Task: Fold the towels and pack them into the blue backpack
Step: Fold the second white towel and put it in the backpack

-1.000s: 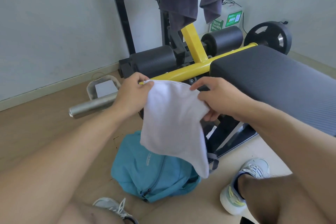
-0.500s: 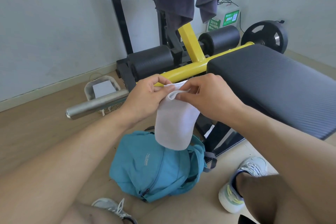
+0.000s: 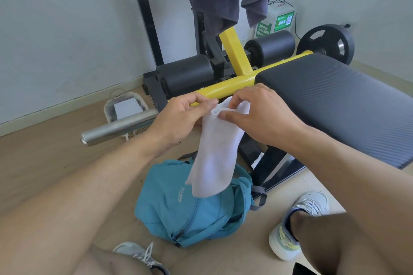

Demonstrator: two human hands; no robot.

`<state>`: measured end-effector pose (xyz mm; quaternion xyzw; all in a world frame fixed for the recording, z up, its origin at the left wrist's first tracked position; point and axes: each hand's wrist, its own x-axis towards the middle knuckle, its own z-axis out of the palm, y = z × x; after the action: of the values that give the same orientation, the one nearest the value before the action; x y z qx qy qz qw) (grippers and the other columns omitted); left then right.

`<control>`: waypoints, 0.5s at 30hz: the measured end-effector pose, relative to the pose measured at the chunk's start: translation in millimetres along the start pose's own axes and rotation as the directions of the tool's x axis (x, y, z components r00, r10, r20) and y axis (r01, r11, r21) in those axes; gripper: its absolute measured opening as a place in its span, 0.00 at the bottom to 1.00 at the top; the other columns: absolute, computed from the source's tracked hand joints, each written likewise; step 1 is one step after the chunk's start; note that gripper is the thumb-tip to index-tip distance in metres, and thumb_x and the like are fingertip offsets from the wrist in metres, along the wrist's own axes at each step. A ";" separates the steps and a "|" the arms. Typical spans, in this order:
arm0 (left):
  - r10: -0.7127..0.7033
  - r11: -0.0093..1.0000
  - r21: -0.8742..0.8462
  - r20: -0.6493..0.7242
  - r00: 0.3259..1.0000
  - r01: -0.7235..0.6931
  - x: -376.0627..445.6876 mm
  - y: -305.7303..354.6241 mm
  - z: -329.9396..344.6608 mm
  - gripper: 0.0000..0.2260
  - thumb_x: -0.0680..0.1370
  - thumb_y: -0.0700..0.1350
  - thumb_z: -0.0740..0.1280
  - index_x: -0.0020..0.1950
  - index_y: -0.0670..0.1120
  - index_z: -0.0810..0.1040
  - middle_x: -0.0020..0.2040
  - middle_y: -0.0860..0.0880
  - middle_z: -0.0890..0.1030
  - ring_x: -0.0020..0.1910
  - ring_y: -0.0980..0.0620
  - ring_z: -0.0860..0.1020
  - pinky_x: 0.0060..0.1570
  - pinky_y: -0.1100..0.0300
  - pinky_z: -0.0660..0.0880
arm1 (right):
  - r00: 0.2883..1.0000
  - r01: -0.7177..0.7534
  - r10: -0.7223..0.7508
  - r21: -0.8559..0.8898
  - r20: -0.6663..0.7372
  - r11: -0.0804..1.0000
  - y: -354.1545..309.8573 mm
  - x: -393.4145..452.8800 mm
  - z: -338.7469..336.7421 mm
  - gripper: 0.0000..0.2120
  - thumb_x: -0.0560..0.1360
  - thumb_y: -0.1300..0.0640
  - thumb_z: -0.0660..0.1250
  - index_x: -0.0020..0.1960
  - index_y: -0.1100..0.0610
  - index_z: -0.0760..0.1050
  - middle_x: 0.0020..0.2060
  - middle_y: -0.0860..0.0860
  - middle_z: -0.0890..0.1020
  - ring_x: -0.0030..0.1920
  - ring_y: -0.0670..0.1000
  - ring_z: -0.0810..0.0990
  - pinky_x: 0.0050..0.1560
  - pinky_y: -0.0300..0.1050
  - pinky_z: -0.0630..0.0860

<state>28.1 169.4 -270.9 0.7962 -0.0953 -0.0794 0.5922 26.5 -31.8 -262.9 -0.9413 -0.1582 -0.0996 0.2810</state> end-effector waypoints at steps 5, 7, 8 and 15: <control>0.019 0.999 0.039 0.042 0.999 -0.021 -3.4 1.6 0.6 0.19 0.68 0.55 0.76 0.53 0.48 0.79 0.46 0.49 0.89 0.49 0.50 0.87 0.62 0.46 0.79 | 0.999 0.050 -0.050 0.011 -0.014 0.999 1.3 0.9 -0.4 0.12 0.74 0.38 0.71 0.45 0.47 0.80 0.42 0.40 0.79 0.50 0.43 0.71 0.46 0.37 0.67; 0.026 0.998 0.063 0.033 0.999 -0.029 -2.6 1.1 -0.7 0.18 0.69 0.57 0.75 0.53 0.49 0.79 0.46 0.50 0.89 0.49 0.50 0.87 0.62 0.47 0.79 | 0.997 0.072 -0.072 0.014 -0.003 0.997 1.9 2.3 -3.4 0.14 0.73 0.36 0.71 0.44 0.47 0.80 0.40 0.39 0.79 0.46 0.43 0.73 0.45 0.33 0.65; 0.029 0.997 0.068 0.030 0.999 -0.031 -1.8 0.5 -2.0 0.17 0.69 0.57 0.74 0.52 0.49 0.79 0.45 0.50 0.89 0.49 0.50 0.87 0.61 0.48 0.79 | 0.996 0.089 -0.089 -0.014 0.013 0.996 2.8 3.4 -5.6 0.13 0.73 0.36 0.72 0.44 0.46 0.80 0.39 0.38 0.78 0.46 0.43 0.73 0.47 0.33 0.64; 0.067 0.972 0.227 -0.047 0.997 -0.055 4.7 -6.1 -15.7 0.06 0.77 0.50 0.73 0.50 0.51 0.79 0.40 0.56 0.88 0.42 0.58 0.86 0.51 0.57 0.77 | 0.994 0.079 -0.061 -0.199 0.093 0.977 17.5 9.0 -20.7 0.14 0.72 0.37 0.72 0.48 0.46 0.81 0.39 0.40 0.81 0.47 0.45 0.75 0.66 0.36 0.58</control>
<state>36.8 184.6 -272.3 0.8569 -0.1120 -0.0283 0.5024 39.0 -55.1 -252.1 -0.9623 -0.1922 -0.0843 0.1728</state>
